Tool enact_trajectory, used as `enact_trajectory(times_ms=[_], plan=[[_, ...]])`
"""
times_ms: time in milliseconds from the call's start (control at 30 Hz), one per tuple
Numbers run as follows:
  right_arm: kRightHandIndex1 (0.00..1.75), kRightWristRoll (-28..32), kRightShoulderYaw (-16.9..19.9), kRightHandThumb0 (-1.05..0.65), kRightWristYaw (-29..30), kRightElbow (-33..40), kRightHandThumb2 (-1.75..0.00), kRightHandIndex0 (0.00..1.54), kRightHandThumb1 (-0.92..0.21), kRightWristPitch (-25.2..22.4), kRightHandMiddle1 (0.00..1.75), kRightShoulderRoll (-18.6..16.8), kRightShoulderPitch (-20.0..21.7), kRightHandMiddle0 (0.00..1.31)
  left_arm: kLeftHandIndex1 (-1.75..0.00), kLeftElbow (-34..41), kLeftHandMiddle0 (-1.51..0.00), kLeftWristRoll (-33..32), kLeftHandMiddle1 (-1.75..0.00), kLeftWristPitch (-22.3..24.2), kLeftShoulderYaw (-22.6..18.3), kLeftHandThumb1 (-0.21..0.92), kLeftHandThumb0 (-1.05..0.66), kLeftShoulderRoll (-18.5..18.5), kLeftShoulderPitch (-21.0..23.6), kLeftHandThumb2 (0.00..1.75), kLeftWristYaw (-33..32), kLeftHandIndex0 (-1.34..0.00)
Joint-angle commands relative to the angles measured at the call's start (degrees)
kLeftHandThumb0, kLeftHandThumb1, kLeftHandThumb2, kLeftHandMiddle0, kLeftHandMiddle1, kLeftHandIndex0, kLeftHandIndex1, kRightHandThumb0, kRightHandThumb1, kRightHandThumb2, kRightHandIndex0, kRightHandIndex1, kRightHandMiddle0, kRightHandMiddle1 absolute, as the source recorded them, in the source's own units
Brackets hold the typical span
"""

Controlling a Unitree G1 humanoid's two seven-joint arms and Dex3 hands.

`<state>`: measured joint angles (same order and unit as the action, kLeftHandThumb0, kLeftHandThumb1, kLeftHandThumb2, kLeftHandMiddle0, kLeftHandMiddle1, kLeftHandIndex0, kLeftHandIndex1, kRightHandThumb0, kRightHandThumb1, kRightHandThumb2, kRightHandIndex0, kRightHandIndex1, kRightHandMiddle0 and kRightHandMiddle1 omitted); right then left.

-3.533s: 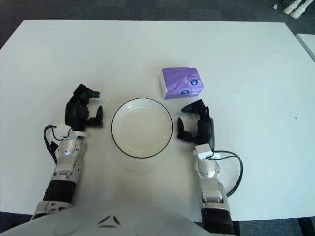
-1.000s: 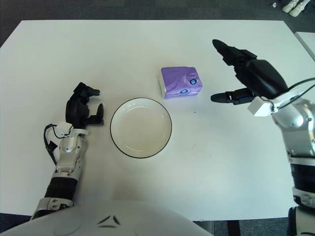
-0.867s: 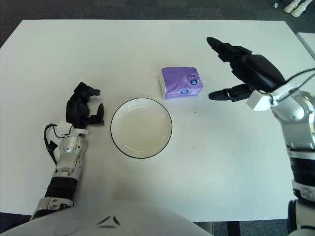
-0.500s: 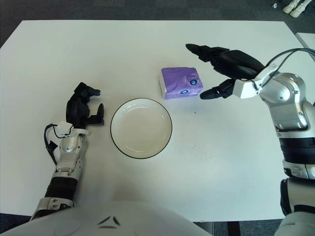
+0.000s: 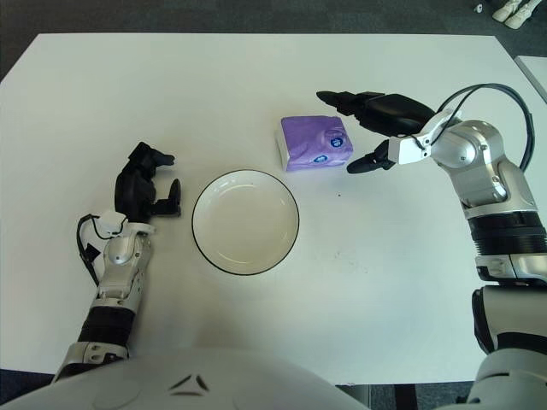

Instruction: Put the tissue paper into the plate.

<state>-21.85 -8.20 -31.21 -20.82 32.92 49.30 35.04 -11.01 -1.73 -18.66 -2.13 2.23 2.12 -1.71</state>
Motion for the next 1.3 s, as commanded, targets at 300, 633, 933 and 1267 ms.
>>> enact_trajectory(times_ms=[300, 633, 933, 1267], plan=[[0.00, -5.4, -5.8, -1.05, 0.1, -10.5, -0.74, 0.00, -0.47, 3.6, 0.00, -3.2, 9.9, 0.00, -1.75, -4.9, -0.84, 0.3, -1.62, 2.0, 0.2, 0.05, -0.01, 0.1, -4.7, 1.59, 0.4, -0.61], [0.00, -8.1, -8.4, -1.05, 1.9, -14.8, -0.72, 0.00, -0.45, 5.0, 0.00, -4.6, 12.5, 0.00, -1.75, -4.8, -0.83, 0.0, -1.58, 1.8, 0.0, 0.06, -0.01, 0.2, -4.8, 1.56, 0.6, -0.61], [0.00, -10.9, -10.5, -1.03, 2.5, -16.0, -0.78, 0.00, -0.40, 4.7, 0.00, -5.7, 15.1, 0.00, -1.75, -3.9, -0.85, 0.7, -1.56, 2.7, 0.2, 0.06, -0.01, 0.1, -5.1, 1.55, 0.0, -0.60], [0.00, -15.5, -13.3, -1.00, 3.8, -17.9, -0.80, 0.00, -0.37, 4.2, 0.00, -6.5, 18.5, 0.00, -1.75, -5.0, -0.83, 0.4, -1.64, 2.0, 0.1, 0.06, -0.01, -0.1, -4.4, 1.58, 0.6, -0.58]])
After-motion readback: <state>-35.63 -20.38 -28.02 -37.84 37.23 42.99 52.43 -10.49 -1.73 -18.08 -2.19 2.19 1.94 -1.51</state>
